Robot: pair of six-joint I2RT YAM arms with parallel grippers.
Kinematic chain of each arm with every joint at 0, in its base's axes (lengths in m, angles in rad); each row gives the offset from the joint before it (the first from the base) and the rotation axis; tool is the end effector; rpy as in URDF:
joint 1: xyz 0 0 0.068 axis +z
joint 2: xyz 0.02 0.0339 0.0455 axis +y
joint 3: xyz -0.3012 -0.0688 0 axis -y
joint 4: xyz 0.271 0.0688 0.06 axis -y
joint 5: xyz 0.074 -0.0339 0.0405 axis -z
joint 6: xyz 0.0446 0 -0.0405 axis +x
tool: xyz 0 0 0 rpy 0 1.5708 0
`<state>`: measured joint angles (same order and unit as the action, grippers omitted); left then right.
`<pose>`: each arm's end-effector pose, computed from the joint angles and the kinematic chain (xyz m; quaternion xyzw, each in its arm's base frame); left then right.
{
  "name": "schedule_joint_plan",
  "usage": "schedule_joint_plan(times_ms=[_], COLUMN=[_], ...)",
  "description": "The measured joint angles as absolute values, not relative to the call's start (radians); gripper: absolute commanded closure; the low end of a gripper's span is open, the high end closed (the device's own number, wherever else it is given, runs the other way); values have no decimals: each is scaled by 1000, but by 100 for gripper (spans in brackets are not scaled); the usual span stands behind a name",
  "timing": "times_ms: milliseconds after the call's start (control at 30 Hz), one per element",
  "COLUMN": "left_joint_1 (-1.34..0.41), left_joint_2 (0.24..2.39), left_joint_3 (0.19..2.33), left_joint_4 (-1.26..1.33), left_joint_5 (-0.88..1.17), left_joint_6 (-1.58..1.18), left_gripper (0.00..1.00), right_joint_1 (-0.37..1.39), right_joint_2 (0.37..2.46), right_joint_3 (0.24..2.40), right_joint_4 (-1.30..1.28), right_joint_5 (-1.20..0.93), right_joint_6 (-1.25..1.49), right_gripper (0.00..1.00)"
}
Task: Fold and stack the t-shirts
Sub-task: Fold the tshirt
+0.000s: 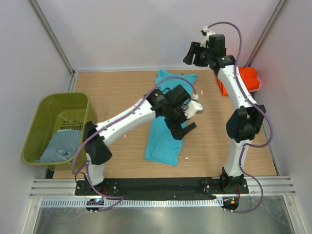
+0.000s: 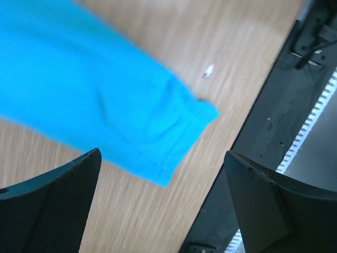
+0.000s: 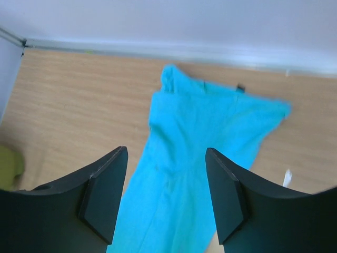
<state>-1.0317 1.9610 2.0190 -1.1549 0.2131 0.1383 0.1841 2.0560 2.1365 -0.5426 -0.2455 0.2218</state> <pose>0.2256 -0.3956 0.3630 0.5545 0.7920 -0.1941 0.1658 0.5198 0.1078 0.4093 -0.0485 0.8449 0.2073 0.4907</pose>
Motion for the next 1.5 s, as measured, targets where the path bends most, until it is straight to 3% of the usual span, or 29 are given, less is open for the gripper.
schedule_joint_plan(times_ms=[167,367,733,967,1500], left_joint_1=[-786,-505,-345,-343,-309], left_joint_2=[1814,1901,2324,2397,2255], left_joint_3=[1823,1655,2107,2173,1953], left_joint_4=[-1089,-1027,-981,-979,-981], left_joint_5=[292,432,577,598,719], left_joint_6=[-4,-178,-191,-158,-156], left_gripper=[0,6,16,18,23], right_joint_1=[133,143,141,75,51], right_joint_2=[1831,1832,1731,1832,2323], right_joint_3=[1667,1252,1146,1297,1869], right_joint_4=[-511,-513,-450,-442,-417], right_joint_5=[-351,-476,-503,-461,-350], right_joint_6=[390,566,597,537,408], right_gripper=[39,38,39,39,39])
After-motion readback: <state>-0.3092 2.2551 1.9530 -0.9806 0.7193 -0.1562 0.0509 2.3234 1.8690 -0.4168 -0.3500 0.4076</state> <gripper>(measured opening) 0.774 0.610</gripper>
